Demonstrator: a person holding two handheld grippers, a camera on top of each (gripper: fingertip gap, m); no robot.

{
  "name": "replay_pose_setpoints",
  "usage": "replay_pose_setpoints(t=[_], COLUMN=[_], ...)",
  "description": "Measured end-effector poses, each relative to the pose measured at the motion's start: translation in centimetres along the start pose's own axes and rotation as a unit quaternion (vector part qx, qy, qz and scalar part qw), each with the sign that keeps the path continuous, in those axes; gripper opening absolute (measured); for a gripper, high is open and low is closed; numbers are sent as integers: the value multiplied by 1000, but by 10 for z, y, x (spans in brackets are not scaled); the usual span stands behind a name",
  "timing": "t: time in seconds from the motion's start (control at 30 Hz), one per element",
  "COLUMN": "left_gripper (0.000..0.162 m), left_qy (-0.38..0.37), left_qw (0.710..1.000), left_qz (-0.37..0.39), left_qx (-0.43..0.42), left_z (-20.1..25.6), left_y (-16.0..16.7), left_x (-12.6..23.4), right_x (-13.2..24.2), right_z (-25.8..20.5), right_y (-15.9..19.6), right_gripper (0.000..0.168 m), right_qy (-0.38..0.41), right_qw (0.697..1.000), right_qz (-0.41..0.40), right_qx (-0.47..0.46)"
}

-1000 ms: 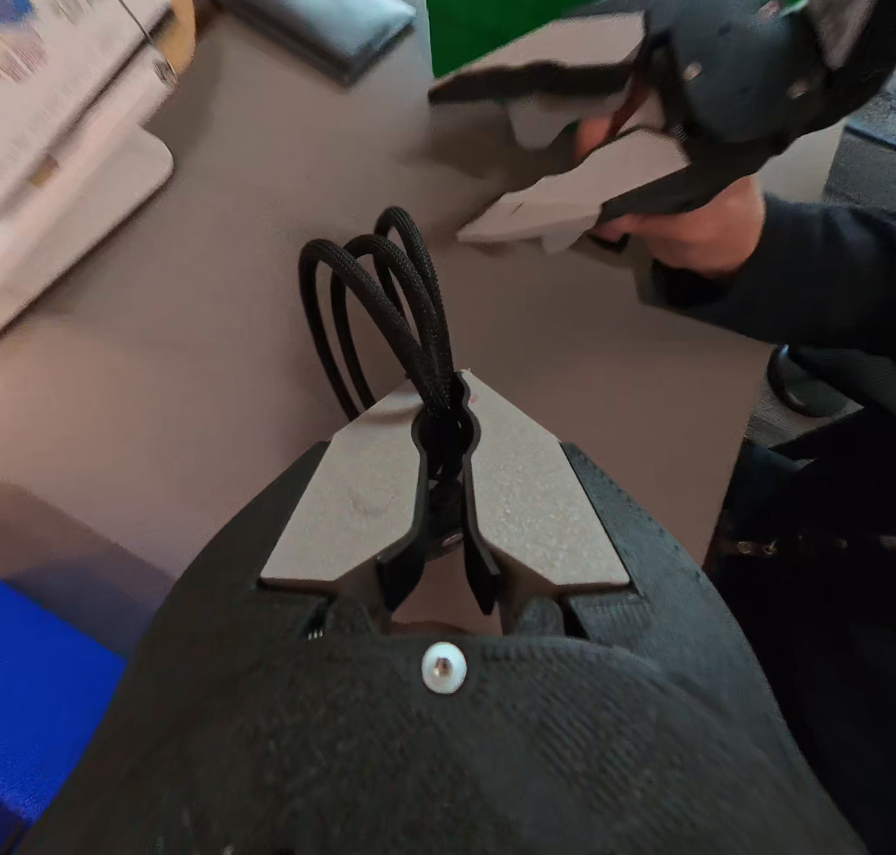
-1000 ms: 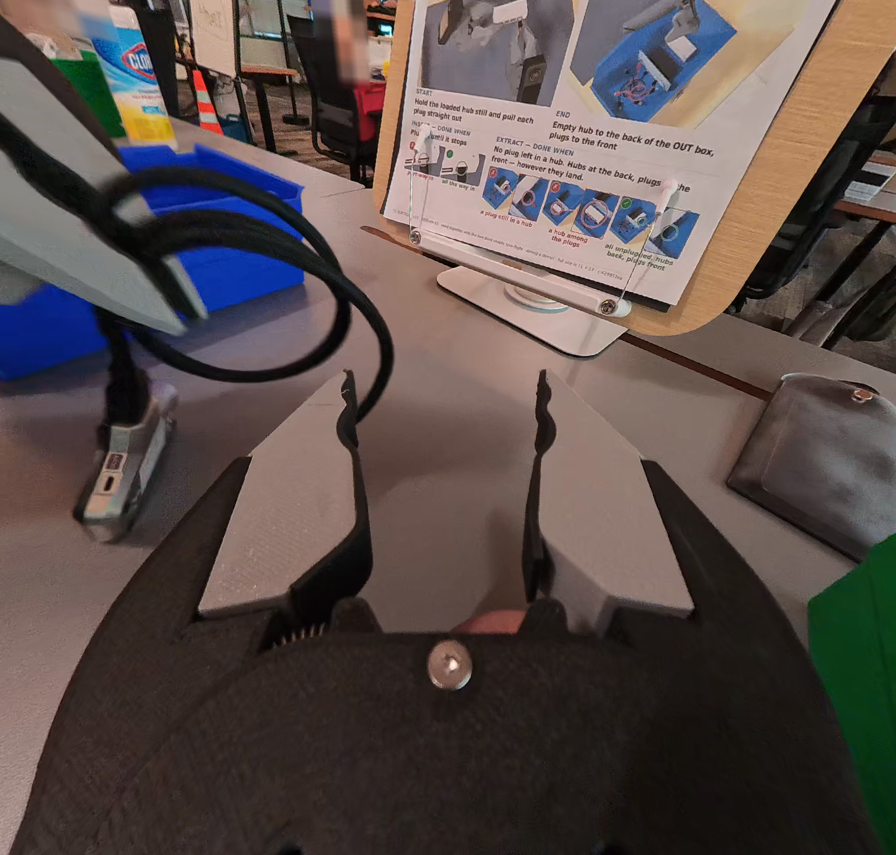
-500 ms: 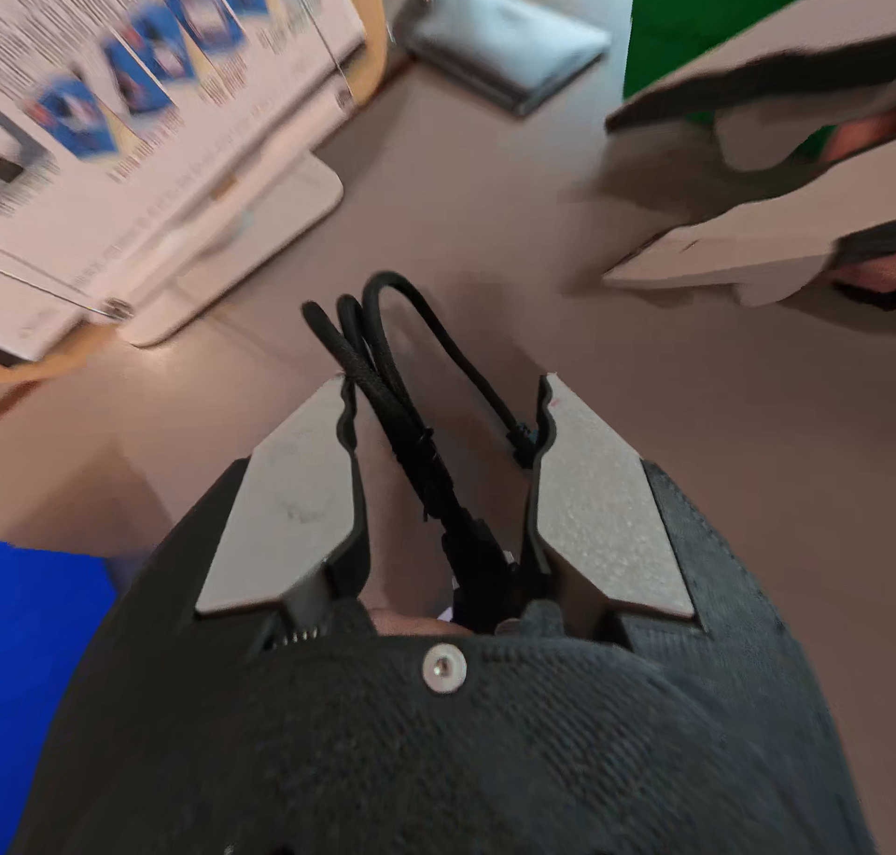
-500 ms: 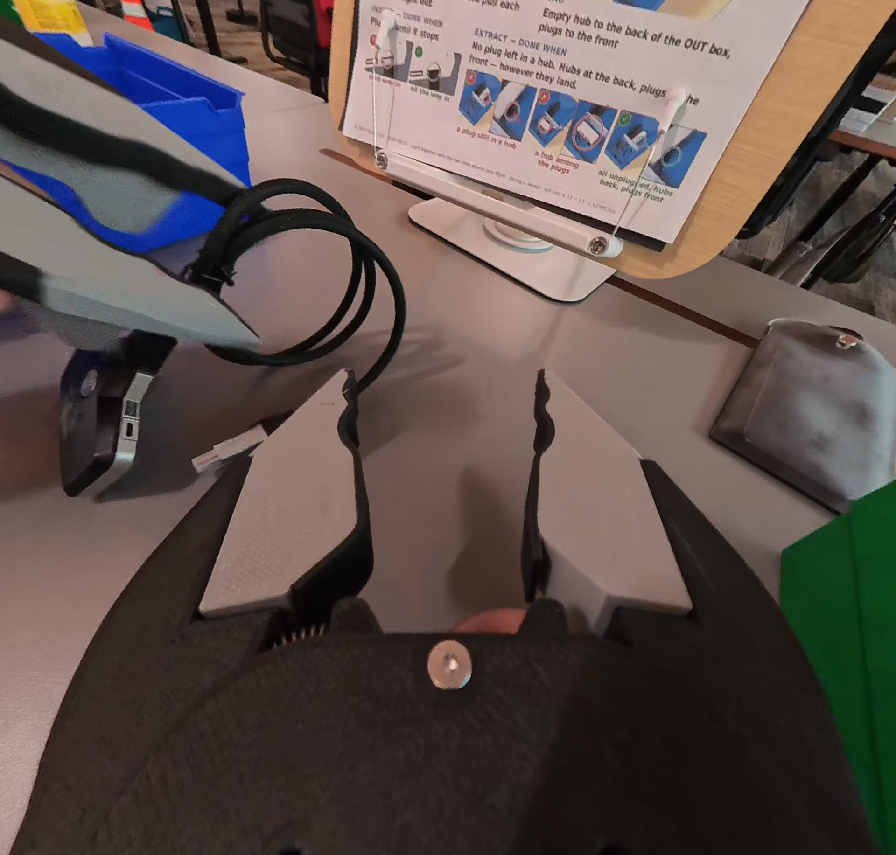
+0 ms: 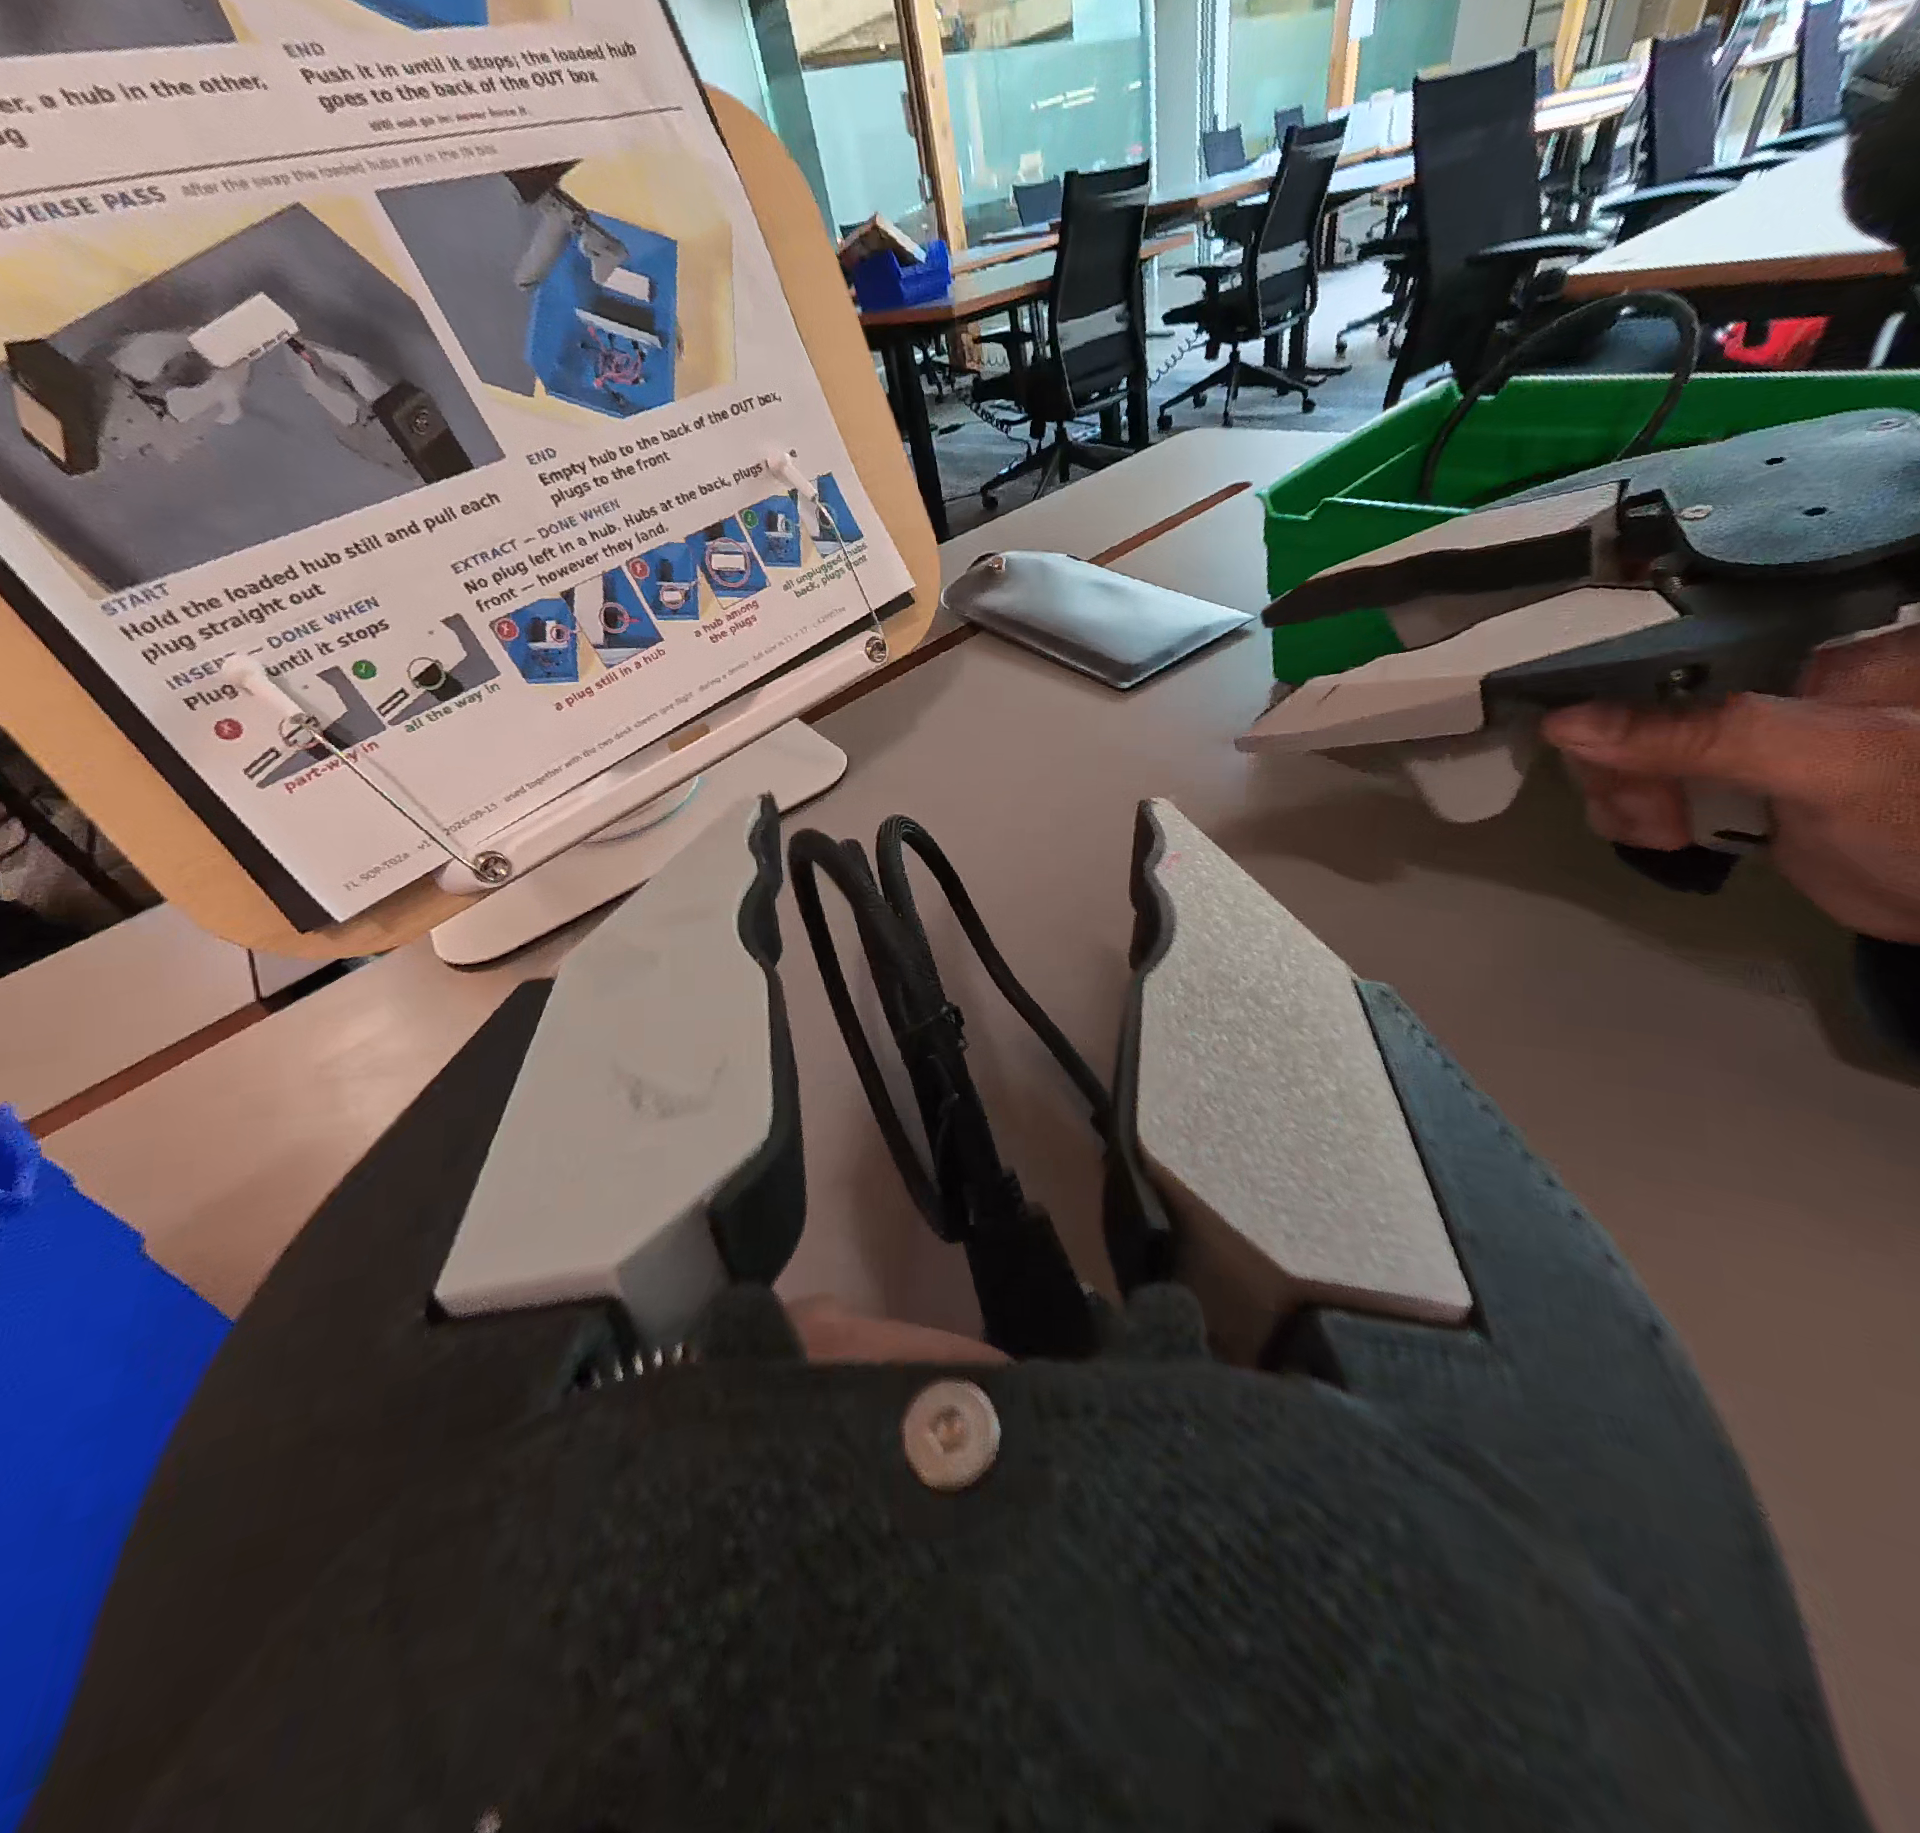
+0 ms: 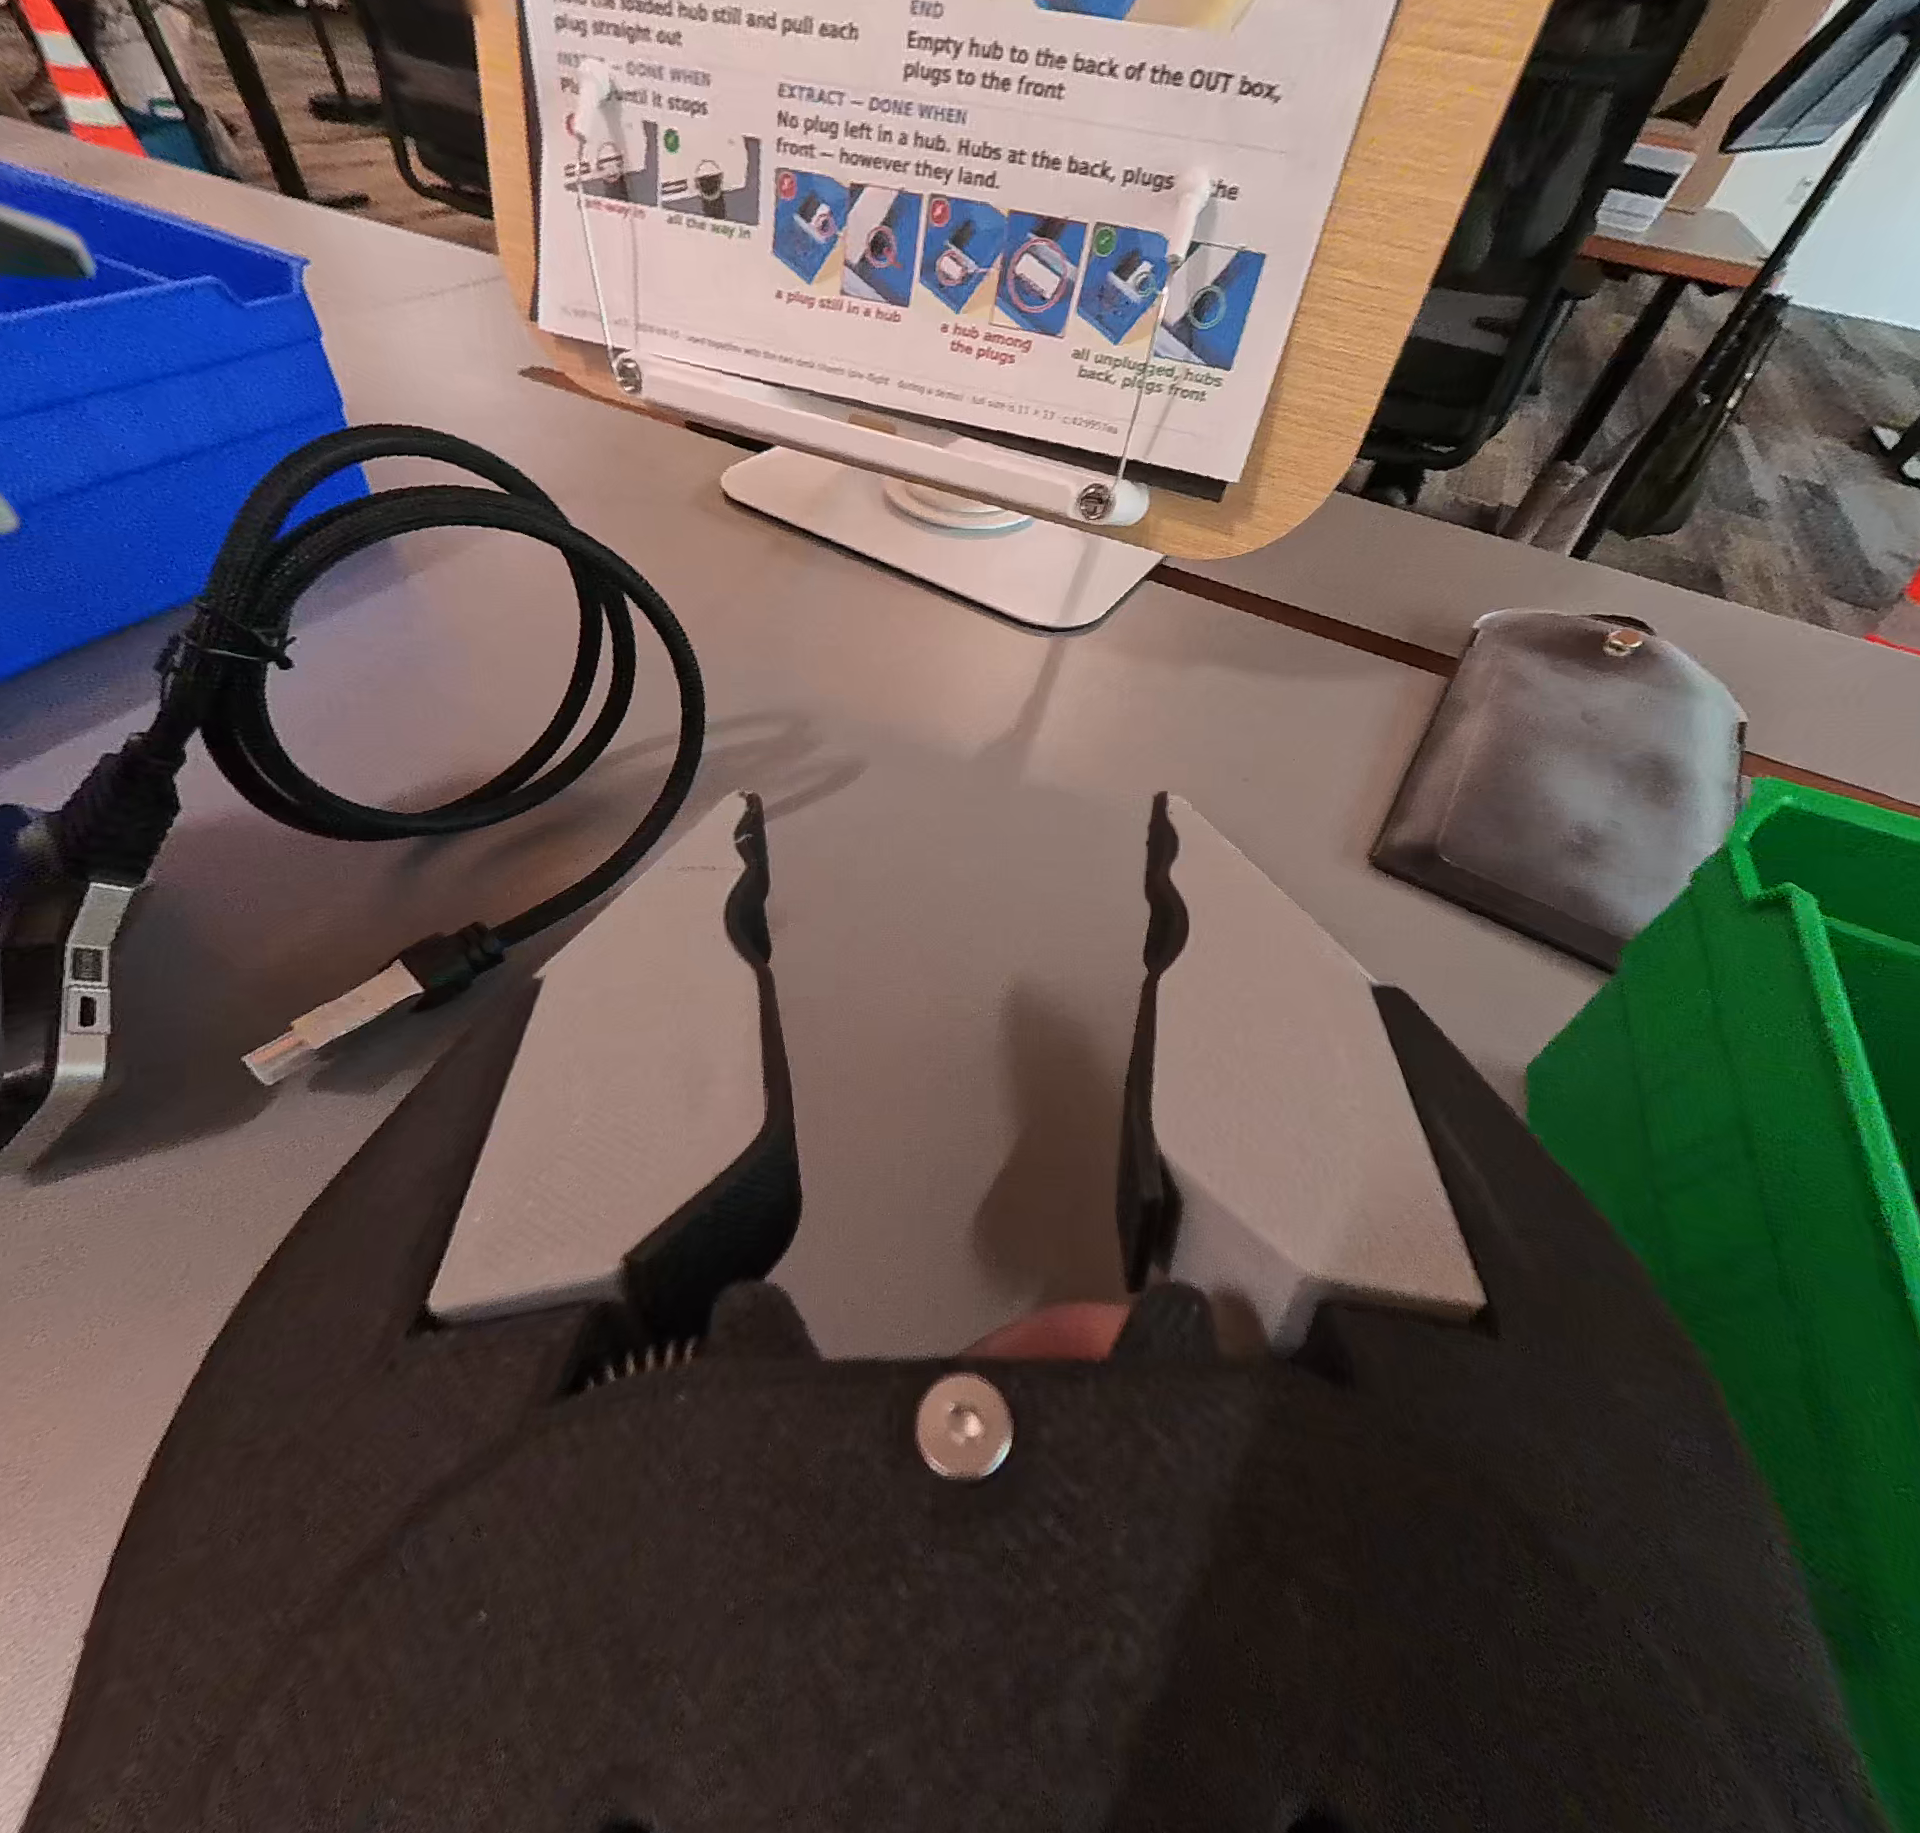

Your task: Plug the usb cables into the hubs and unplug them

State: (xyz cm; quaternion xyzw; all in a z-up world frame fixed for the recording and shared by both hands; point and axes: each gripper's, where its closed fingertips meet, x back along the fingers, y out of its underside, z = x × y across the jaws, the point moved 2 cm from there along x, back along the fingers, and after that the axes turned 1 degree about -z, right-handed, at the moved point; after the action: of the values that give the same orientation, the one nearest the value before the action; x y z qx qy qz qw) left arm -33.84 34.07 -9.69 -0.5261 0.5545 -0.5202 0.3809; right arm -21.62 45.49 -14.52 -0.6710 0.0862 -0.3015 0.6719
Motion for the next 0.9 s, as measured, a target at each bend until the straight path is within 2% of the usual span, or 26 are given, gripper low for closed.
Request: replay_pose_setpoints(t=[0.1,0.23,0.37,0.9], left_gripper=[65,64,59,60], left_qy=[22,32,52,110], left_qw=[999,999,998,992], left_qz=[4,-1,2,-30], left_qx=[26,14,28,44], left_z=[8,17,26,49], left_y=[5,8,8,17], left_x=[-1,-2,-2,-2], right_x=[1,0,-4,-2], right_z=[5,3,-9,-67], right_y=[-2,0,4,13], right_gripper=[72,73,72,71], right_qy=[13,2,-21,-141], right_qw=[1000,1000,1000,989], right_qz=[6,5,-6,-38], right_qx=[-3,-11,-9,7])
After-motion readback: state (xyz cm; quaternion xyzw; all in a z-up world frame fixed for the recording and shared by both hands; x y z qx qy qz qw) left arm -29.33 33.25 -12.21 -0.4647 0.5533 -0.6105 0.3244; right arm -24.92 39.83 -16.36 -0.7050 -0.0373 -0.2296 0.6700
